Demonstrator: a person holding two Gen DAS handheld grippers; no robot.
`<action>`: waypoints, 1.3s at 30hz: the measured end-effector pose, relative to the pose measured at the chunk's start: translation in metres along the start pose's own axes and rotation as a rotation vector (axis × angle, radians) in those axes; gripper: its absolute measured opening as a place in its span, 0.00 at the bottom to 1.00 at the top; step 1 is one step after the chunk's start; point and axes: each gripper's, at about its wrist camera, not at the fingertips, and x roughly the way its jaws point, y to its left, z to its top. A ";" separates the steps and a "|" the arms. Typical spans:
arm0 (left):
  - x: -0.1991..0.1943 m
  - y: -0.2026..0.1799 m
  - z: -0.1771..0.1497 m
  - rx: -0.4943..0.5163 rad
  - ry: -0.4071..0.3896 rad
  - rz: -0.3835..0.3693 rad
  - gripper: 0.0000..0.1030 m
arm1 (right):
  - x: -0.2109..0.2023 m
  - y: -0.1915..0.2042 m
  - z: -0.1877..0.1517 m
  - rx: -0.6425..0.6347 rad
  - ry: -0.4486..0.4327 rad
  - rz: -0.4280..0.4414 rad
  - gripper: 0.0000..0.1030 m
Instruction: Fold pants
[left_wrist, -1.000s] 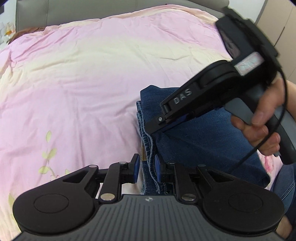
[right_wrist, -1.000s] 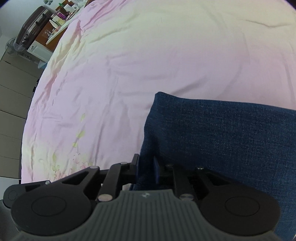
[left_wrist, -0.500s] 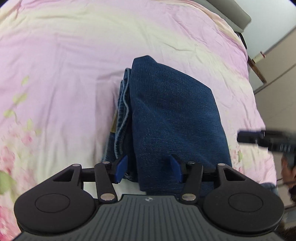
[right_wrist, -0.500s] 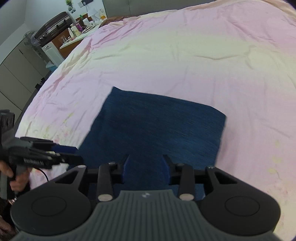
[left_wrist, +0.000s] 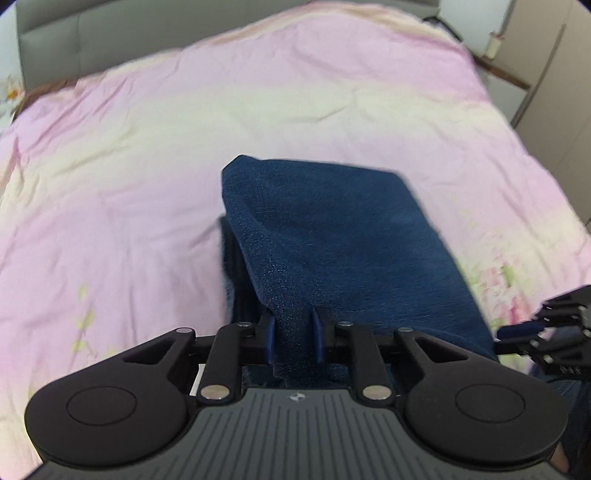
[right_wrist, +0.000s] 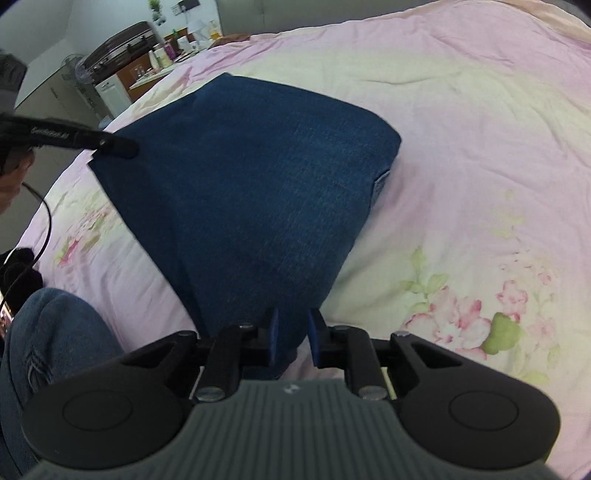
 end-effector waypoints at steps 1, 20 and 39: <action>0.013 0.003 -0.005 0.010 0.028 0.019 0.22 | 0.004 0.007 -0.005 -0.023 0.001 0.003 0.14; 0.032 0.000 -0.024 0.306 0.117 0.190 0.61 | 0.038 0.023 -0.030 -0.140 0.136 -0.088 0.21; 0.113 0.027 0.077 -0.016 -0.083 0.113 0.22 | 0.102 -0.037 0.115 -0.016 -0.089 -0.172 0.20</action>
